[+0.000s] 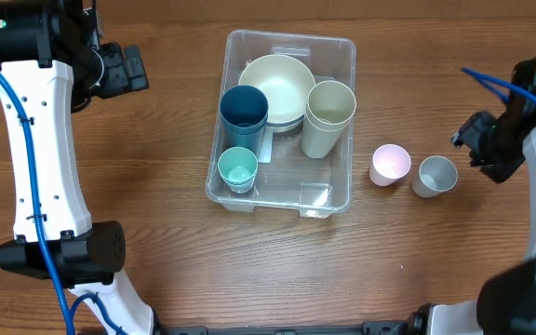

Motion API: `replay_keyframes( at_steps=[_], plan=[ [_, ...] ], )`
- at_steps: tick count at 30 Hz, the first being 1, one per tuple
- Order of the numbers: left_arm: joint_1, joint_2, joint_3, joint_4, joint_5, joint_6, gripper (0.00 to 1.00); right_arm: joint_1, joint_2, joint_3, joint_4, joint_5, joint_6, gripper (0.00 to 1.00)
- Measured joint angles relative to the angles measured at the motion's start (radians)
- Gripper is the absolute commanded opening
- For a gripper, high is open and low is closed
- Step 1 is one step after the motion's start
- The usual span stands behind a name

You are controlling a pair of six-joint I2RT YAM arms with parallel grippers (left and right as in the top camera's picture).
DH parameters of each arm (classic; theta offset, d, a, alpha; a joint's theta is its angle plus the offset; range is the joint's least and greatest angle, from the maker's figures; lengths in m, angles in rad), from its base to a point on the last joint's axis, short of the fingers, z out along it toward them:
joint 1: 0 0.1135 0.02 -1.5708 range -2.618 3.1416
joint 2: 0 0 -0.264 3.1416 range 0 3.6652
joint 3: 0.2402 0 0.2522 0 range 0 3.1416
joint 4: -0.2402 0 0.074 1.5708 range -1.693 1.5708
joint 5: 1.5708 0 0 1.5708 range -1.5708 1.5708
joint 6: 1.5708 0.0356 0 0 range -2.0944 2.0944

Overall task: Pack container
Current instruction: 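Move the right gripper to the grey cup and grasp it, then carry the grey cup into the bin's front-middle and release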

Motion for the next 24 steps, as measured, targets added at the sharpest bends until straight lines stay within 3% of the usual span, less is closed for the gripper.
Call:
replay_keyframes(
  at_steps=[11, 14, 20, 24],
  plan=[
    [0.0, 0.0, 0.0, 0.0, 0.0, 0.0, 1.0, -0.037, 0.025, -0.193, 0.096, -0.035, -0.023, 0.64],
    [0.0, 0.0, 0.0, 0.0, 0.0, 0.0, 1.0, -0.04, 0.025, -0.247, 0.151, -0.035, -0.013, 0.53],
    [0.0, 0.0, 0.0, 0.0, 0.0, 0.0, 1.0, -0.04, 0.025, -0.338, 0.242, -0.044, 0.034, 0.2],
    [0.0, 0.0, 0.0, 0.0, 0.0, 0.0, 1.0, -0.048, 0.025, -0.349, 0.27, -0.055, 0.065, 0.07]
  ],
)
